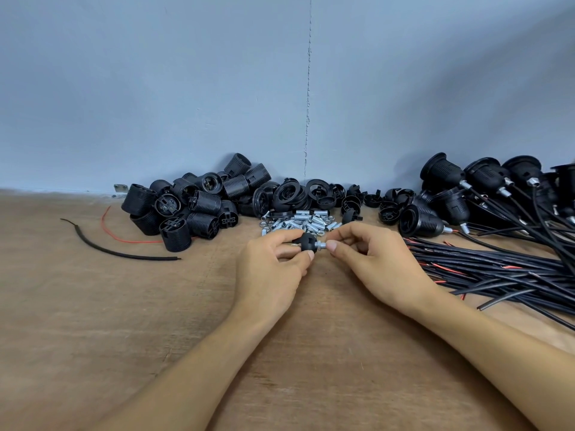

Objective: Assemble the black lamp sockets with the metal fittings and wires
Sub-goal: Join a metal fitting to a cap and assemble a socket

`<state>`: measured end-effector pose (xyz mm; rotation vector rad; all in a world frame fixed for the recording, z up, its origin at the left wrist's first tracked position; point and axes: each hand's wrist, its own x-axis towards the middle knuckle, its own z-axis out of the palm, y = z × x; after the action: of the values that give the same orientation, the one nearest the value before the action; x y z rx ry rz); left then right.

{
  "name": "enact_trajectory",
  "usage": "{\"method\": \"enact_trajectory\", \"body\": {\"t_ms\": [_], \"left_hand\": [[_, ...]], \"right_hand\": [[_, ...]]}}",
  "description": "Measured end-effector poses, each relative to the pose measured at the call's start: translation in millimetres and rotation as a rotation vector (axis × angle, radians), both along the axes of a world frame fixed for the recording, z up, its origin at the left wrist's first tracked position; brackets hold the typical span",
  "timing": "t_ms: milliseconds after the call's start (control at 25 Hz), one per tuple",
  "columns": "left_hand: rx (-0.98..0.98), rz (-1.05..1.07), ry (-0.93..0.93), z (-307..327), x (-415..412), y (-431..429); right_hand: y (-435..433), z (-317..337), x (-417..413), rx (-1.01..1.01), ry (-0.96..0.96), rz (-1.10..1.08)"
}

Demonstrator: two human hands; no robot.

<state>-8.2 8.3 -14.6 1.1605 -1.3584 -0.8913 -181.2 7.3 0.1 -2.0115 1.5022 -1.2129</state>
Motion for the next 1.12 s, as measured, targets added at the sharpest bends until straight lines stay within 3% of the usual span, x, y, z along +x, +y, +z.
{"method": "enact_trajectory", "body": {"t_ms": [680,920,1120], "left_hand": [[0.015,-0.009,0.026,2.8,0.4,2.3],[0.032,-0.017,0.000,-0.7,0.5,-0.8],[0.034,-0.027,-0.004,-1.6,0.8,-0.8]], "right_hand": [[3.0,1.7,2.1,0.035,0.019,0.070],[1.6,1.0,1.7,-0.052,0.052,-0.079],[-0.3,-2.1,0.5,0.068,0.358,-0.055]]}}
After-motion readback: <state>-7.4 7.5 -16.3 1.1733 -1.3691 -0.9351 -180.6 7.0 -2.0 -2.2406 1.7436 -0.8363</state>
